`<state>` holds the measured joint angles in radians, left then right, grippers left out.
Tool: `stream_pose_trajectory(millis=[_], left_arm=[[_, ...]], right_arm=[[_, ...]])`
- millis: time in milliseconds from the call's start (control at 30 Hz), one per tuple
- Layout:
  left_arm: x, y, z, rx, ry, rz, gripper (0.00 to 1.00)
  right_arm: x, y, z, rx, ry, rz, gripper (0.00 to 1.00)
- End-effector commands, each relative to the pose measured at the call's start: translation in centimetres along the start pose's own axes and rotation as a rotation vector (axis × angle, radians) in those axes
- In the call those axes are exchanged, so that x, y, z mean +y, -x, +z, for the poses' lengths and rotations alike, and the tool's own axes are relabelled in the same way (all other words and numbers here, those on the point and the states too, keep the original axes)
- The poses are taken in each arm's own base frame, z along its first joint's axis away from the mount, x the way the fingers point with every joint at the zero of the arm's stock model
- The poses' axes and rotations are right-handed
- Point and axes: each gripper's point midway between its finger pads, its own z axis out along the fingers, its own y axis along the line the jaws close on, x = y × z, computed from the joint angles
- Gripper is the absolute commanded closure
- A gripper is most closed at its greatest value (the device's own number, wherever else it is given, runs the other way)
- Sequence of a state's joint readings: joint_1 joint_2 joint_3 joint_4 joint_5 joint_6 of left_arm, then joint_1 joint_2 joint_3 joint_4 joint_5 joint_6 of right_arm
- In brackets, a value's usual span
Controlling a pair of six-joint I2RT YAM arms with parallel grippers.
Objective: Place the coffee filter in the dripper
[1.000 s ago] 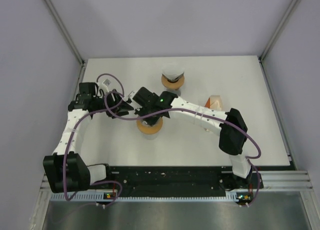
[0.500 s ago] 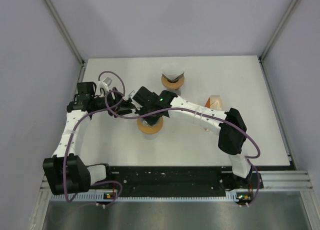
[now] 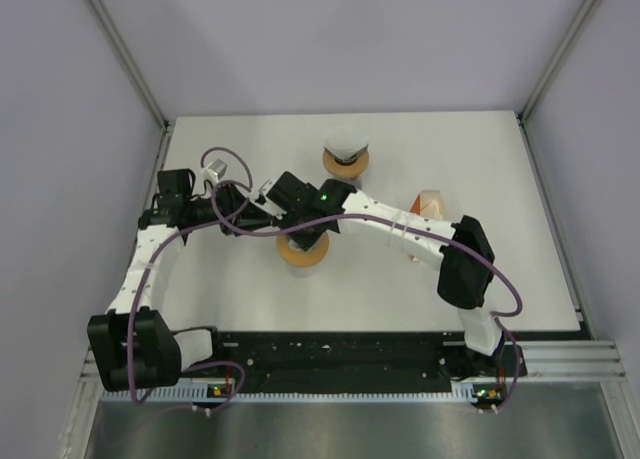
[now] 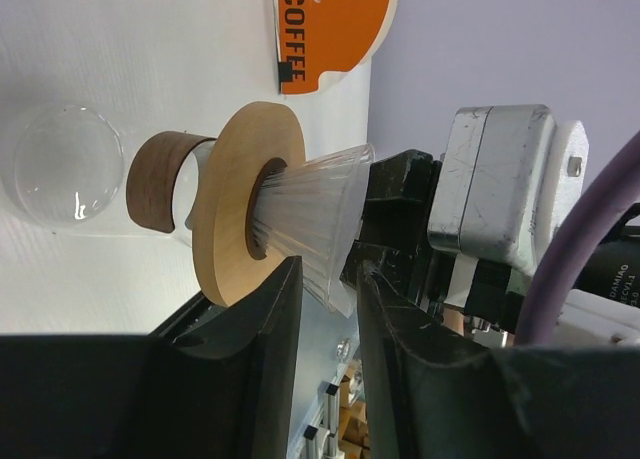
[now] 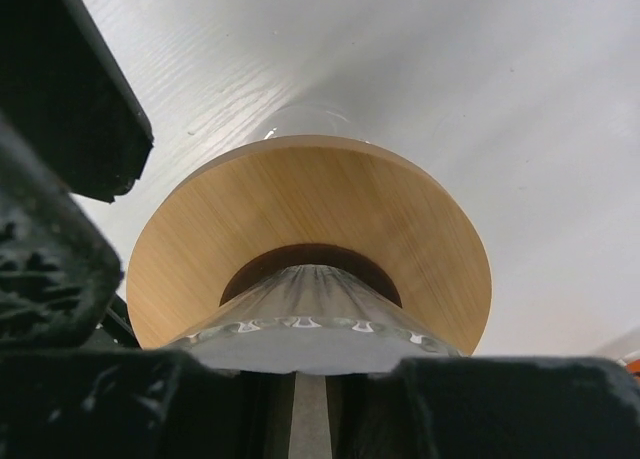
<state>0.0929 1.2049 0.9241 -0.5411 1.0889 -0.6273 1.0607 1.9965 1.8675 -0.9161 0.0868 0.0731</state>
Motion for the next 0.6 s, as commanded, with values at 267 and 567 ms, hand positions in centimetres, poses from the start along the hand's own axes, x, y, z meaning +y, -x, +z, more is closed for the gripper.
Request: stream_pose_trajectory(millis=[267, 567], left_arm=[[-1.2, -0.1, -0.3, 0.002, -0.045, 0.055, 0.61], [-0.8, -0.3, -0.1, 0.005, -0.041, 0.040, 0.61]], right_arm=[[-1.7, 1.3, -2.0, -0.049, -0.055, 0.022, 0.74], [-2.2, 2.4, -3.8, -0.100, -0.074, 0.023, 0.68]])
